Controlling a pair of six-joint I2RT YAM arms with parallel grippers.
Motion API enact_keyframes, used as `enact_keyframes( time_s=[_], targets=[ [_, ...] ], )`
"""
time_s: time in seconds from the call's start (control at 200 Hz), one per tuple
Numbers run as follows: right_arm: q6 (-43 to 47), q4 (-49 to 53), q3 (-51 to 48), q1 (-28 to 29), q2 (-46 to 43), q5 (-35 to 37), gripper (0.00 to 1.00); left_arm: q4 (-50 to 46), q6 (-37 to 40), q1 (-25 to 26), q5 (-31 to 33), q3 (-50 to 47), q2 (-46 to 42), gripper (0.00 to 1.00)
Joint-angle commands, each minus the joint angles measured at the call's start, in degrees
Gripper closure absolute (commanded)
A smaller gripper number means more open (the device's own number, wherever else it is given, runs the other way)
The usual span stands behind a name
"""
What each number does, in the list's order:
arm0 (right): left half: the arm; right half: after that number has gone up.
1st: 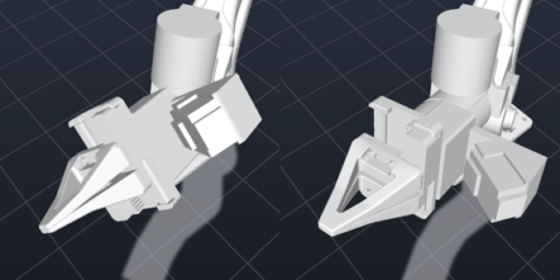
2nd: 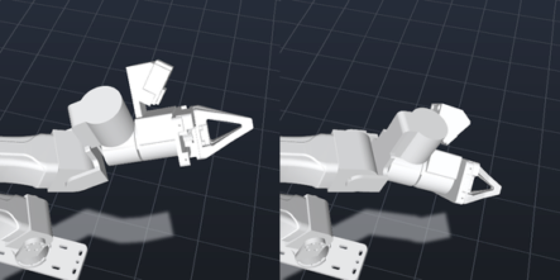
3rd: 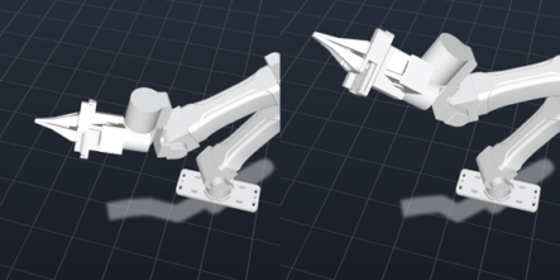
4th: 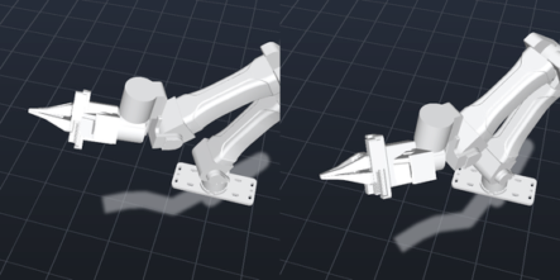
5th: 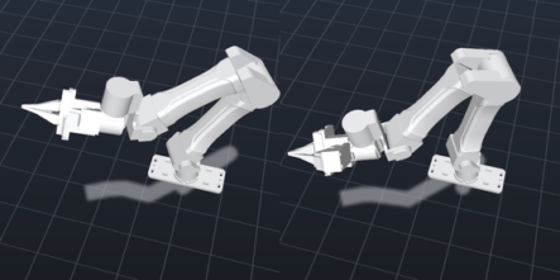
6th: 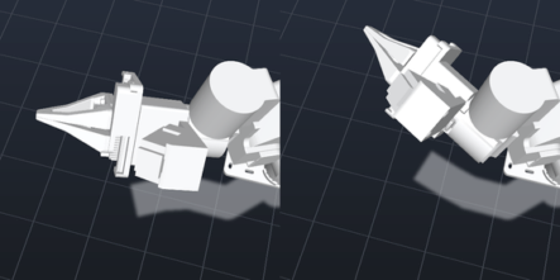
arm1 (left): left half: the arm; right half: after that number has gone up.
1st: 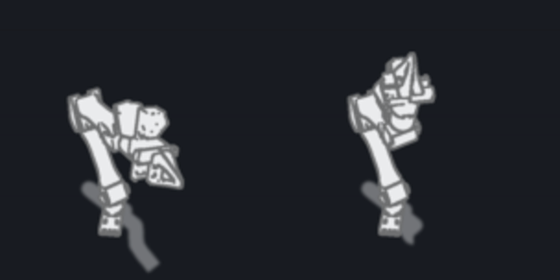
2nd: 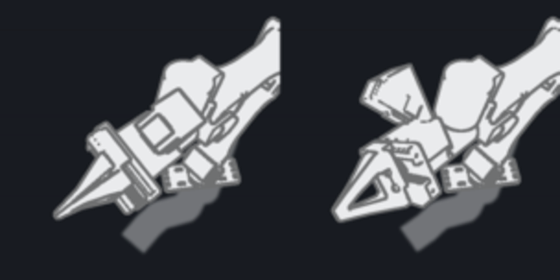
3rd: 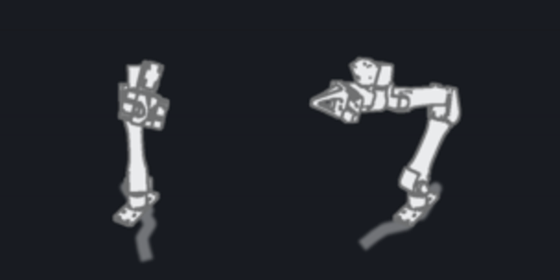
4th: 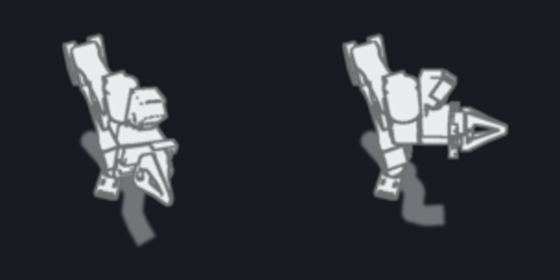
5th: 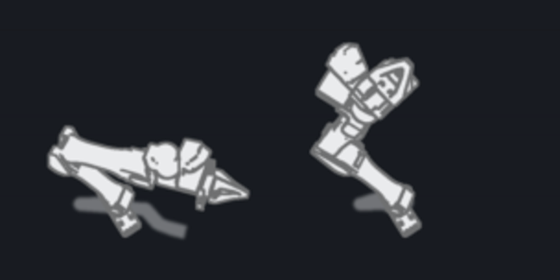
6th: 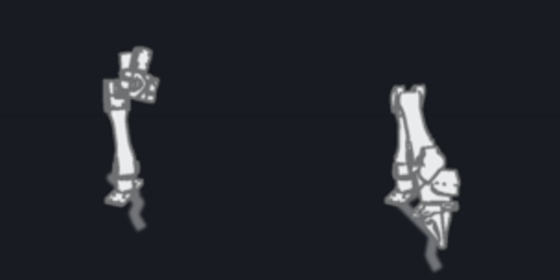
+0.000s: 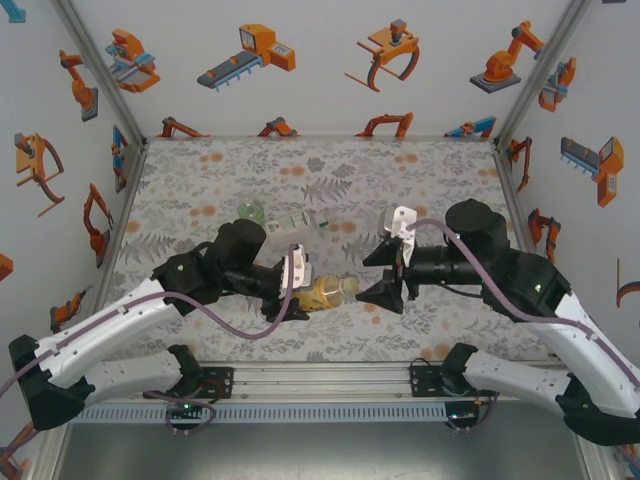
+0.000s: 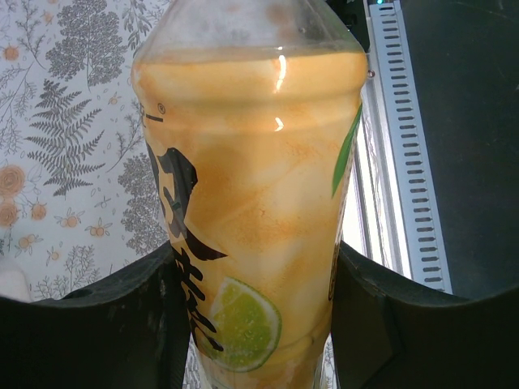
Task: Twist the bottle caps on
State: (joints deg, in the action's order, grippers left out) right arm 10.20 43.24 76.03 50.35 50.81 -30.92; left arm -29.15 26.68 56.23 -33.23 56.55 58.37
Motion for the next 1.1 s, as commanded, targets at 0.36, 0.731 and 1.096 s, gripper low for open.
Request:
enact_keyframes(
  time_s=[0.36,0.731,1.096],
  targets=[
    [12.98,-5.14,-4.15,0.32,0.6,-7.27,0.51,0.67,0.82,0.2,-1.65,1.01,-1.32,1.0],
    [11.18,-6.93,-5.8,0.32,0.66,-7.67,0.63,0.67,0.77,0.22,-1.4,0.4,-2.13,1.0],
    [0.94,-9.21,-7.61,0.32,0.18,-3.82,0.85,2.17,0.65,0.2,1.01,-0.04,-2.82,1.0]
  ],
)
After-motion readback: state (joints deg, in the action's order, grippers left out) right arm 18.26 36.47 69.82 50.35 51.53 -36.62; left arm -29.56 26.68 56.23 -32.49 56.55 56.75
